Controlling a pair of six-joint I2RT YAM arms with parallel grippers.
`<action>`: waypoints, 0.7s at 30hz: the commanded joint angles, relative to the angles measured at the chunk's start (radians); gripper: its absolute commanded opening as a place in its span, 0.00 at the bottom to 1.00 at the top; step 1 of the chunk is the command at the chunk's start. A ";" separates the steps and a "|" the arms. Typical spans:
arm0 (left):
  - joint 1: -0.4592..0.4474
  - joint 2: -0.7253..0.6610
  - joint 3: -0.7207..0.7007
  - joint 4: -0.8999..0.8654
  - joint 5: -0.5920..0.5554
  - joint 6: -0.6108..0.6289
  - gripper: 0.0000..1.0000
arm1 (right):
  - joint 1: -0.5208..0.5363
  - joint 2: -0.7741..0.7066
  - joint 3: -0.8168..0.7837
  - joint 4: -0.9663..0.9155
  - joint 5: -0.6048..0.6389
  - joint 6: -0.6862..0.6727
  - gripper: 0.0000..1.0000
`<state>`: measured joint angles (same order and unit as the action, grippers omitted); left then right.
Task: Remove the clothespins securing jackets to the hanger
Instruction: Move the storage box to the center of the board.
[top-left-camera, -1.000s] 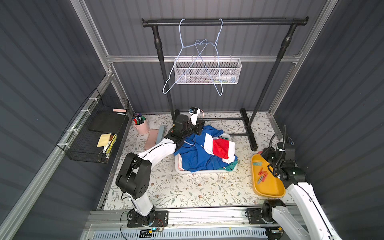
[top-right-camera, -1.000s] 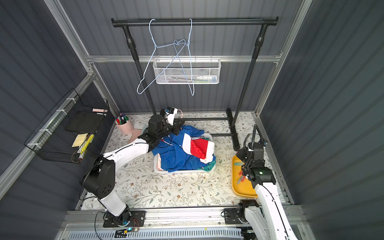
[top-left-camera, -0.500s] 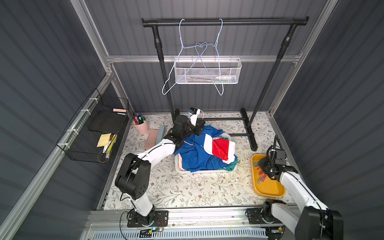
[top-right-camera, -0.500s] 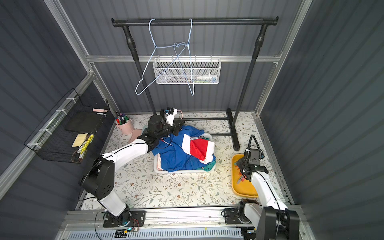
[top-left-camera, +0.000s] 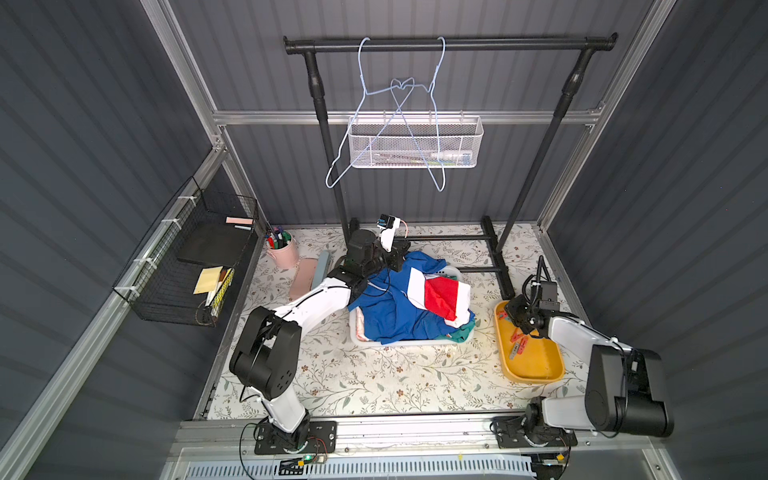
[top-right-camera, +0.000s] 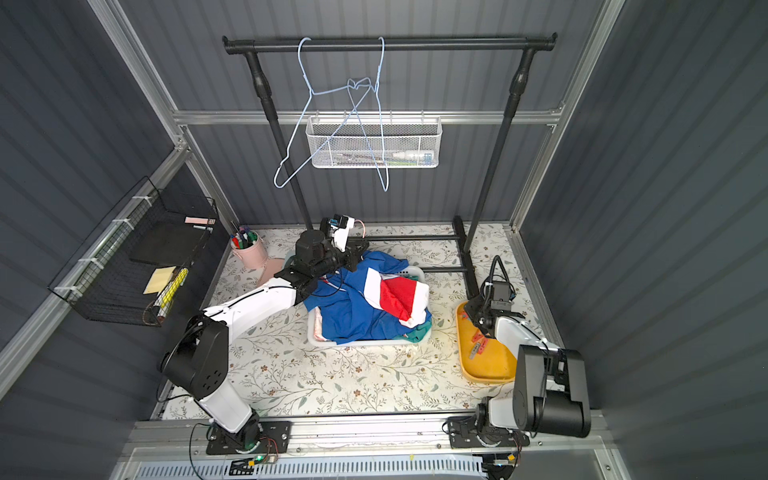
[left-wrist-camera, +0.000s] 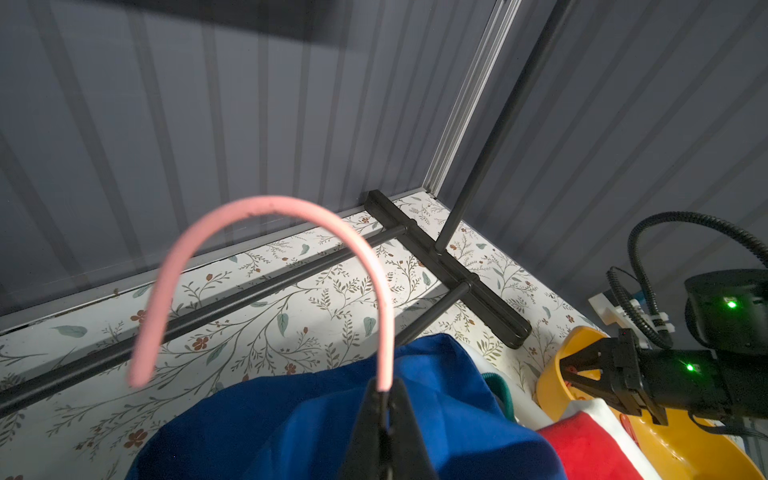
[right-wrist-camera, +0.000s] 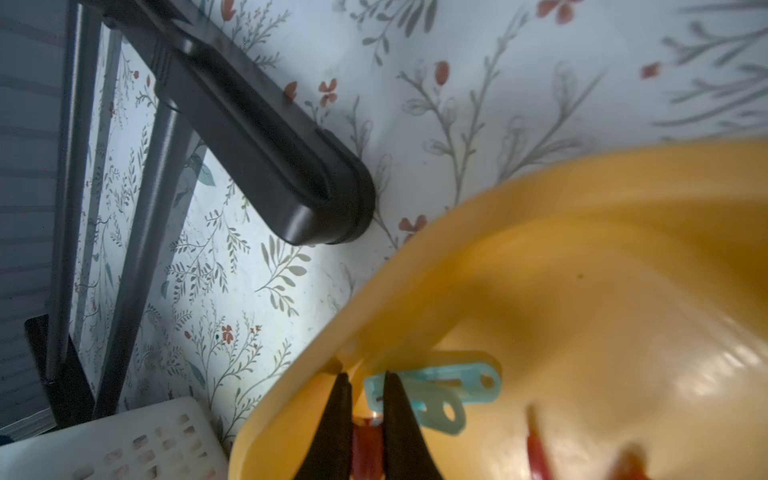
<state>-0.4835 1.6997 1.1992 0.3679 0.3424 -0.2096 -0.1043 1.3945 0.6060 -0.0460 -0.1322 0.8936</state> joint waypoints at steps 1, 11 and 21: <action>-0.006 -0.014 -0.027 -0.056 0.029 -0.029 0.00 | 0.012 0.038 0.059 0.053 -0.037 0.002 0.08; -0.007 -0.026 -0.033 -0.046 -0.018 -0.048 0.00 | 0.038 -0.229 0.015 -0.139 0.141 -0.026 0.63; -0.064 -0.059 0.000 -0.048 -0.086 -0.110 0.00 | 0.400 -0.259 0.364 -0.270 0.109 -0.244 0.71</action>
<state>-0.5171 1.6730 1.1927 0.3668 0.2604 -0.2443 0.2199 1.1034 0.8669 -0.2806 0.0208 0.7437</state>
